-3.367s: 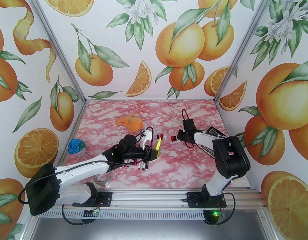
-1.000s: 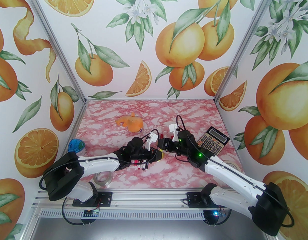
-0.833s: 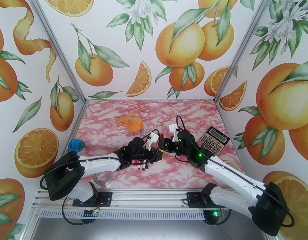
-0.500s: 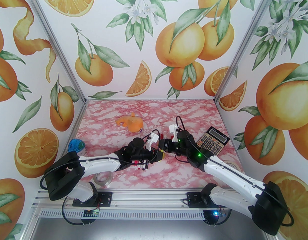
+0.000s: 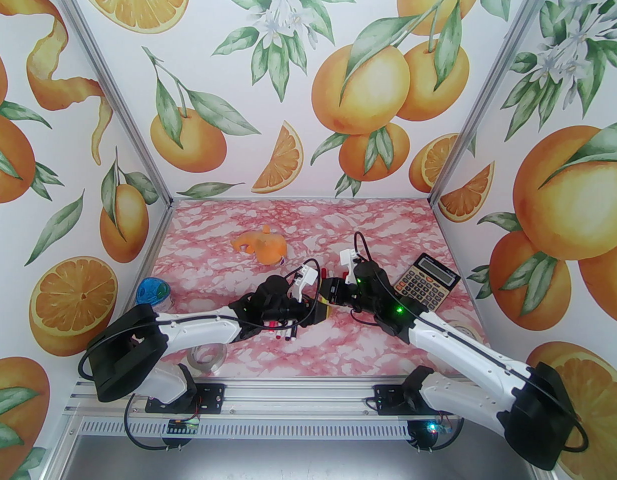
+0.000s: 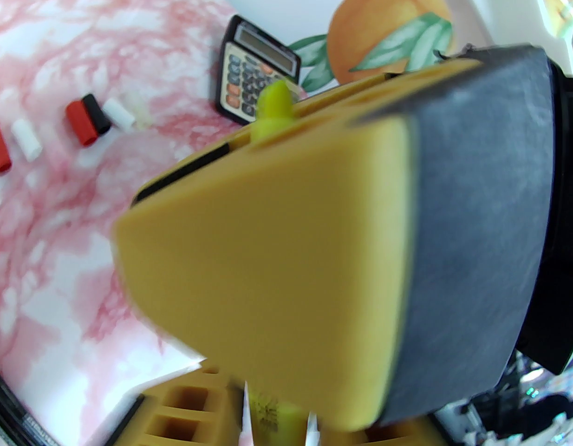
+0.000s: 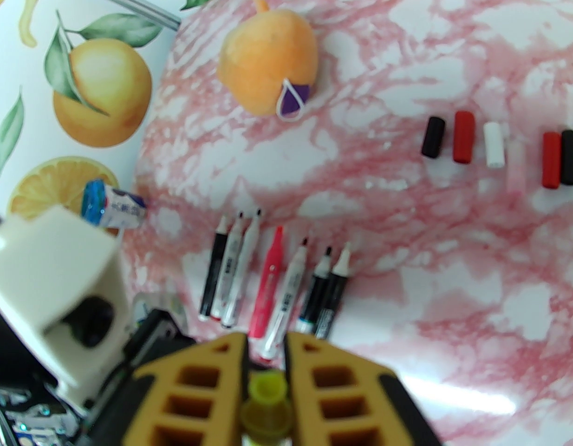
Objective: Open the pen caps
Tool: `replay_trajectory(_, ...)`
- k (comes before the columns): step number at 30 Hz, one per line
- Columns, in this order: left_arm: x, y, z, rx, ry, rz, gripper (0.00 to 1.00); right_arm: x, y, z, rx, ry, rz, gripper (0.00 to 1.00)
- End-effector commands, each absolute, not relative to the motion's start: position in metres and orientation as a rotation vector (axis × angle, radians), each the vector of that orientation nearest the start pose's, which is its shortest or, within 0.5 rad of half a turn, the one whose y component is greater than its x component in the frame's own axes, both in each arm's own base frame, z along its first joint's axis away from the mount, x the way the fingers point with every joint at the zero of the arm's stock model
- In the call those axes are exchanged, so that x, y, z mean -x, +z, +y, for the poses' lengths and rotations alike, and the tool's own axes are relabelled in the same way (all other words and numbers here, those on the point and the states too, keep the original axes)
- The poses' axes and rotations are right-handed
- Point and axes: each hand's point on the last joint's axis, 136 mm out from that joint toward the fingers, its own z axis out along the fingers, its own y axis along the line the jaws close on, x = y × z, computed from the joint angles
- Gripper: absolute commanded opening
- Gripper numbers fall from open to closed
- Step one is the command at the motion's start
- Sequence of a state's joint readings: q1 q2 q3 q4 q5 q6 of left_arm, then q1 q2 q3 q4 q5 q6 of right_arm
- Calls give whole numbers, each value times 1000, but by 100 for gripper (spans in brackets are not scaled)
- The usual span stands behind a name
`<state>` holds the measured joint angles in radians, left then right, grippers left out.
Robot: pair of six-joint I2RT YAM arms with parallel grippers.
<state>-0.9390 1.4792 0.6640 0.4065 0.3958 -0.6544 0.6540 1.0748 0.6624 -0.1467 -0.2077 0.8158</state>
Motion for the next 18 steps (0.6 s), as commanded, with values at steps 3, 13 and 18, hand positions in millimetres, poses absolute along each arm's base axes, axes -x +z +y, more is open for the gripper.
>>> replay_trajectory(3, -189, 168, -366, -717, -1240, 2140, 82, -260, 197, 236, -81, 1028, 2251, 17)
replay_trajectory(13, -175, 203, -317, -827, -1015, 2140, 100, -263, 192, 226, -92, 932, 2270, 17)
replay_trajectory(18, -180, 232, -289, -833, -898, 2081, 100, -261, 176, 228, -75, 830, 2317, 17)
